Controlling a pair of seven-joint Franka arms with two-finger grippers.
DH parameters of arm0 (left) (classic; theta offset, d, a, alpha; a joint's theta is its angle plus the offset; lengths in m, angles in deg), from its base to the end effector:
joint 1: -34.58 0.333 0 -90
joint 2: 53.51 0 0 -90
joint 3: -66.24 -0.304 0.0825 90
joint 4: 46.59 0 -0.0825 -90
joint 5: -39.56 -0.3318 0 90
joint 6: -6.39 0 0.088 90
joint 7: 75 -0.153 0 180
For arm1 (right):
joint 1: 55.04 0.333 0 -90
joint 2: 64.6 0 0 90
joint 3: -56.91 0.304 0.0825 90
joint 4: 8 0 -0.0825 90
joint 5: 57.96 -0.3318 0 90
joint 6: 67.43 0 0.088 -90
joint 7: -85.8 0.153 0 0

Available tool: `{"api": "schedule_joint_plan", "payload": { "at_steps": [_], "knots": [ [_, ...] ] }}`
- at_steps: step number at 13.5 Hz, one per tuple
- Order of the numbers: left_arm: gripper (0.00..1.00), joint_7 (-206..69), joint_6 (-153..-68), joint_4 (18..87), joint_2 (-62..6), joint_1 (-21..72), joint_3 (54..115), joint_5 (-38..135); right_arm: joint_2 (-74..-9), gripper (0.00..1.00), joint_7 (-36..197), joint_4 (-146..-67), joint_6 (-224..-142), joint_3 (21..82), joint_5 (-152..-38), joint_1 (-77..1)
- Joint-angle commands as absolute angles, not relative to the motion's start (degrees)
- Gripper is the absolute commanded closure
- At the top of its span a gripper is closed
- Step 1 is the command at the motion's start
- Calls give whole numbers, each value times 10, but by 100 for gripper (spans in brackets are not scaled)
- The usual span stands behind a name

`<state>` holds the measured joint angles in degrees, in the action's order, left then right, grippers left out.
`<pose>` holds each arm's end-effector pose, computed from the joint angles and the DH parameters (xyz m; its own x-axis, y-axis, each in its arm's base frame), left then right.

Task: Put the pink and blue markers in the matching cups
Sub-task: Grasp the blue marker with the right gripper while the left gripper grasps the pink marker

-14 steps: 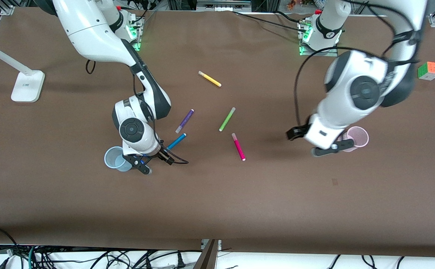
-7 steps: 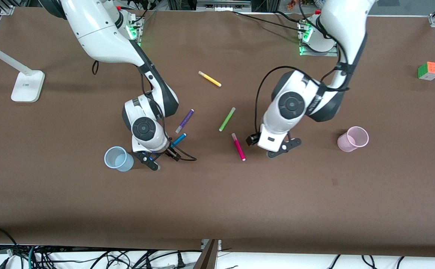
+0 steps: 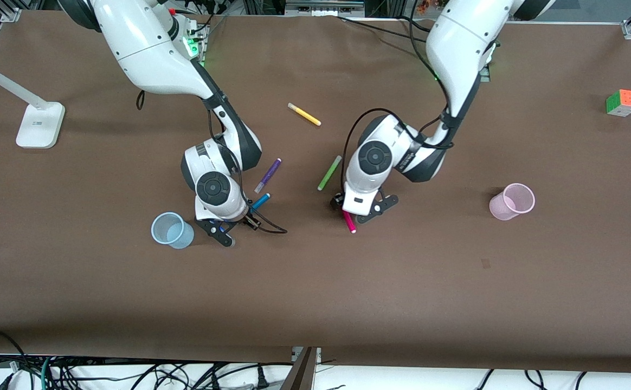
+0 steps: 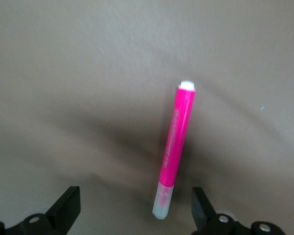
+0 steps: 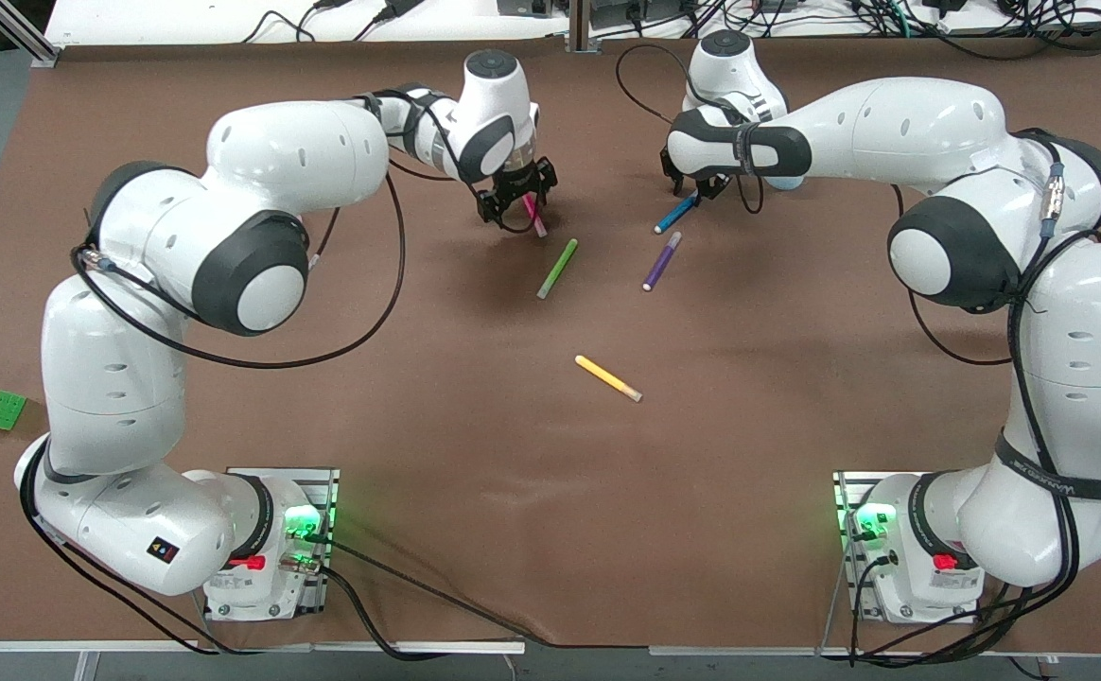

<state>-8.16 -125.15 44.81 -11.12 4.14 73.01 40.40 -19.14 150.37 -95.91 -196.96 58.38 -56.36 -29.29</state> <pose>0.5178 -0.3848 0.1783 0.8452 0.5255 -0.0971 0.5282 -0.8491 0.0019 0.5796 0.2941 0.1611 0.8011 -0.5980 -0.0268 -0.5958 -0.8008 0.0611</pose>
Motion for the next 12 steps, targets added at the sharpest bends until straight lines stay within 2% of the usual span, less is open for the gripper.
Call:
{"api": "schedule_joint_plan", "payload": {
  "at_steps": [1, 2, 5, 6, 9, 10, 12],
  "knots": [
    [0, -48, -1247, 408, -79, 9, 712, 365, -191, 99, 1504, -962, -1962, 581, -566, -290],
    [1, -37, -1247, 397, -67, 8, 712, 353, -191, 100, 1503, -966, -1962, 582, -565, -290],
    [27, -36, -1257, 396, -60, 8, 712, 333, -199, 100, 1500, -959, -1957, 581, -563, -295],
    [40, -36, -1261, 396, -59, 8, 712, 331, -208, 100, 1489, -956, -1944, 578, -562, -296],
    [94, -36, -1283, 396, -56, 8, 712, 321, -235, 100, 1402, -912, -1845, 577, -564, -329],
    [100, -36, -1284, 396, -56, 8, 712, 322, -245, 100, 1375, -892, -1811, 577, -560, -335],
    [100, -36, -1284, 396, -56, 8, 712, 321, -253, 100, 1339, -876, -1770, 569, -555, -338]
  ]
}}
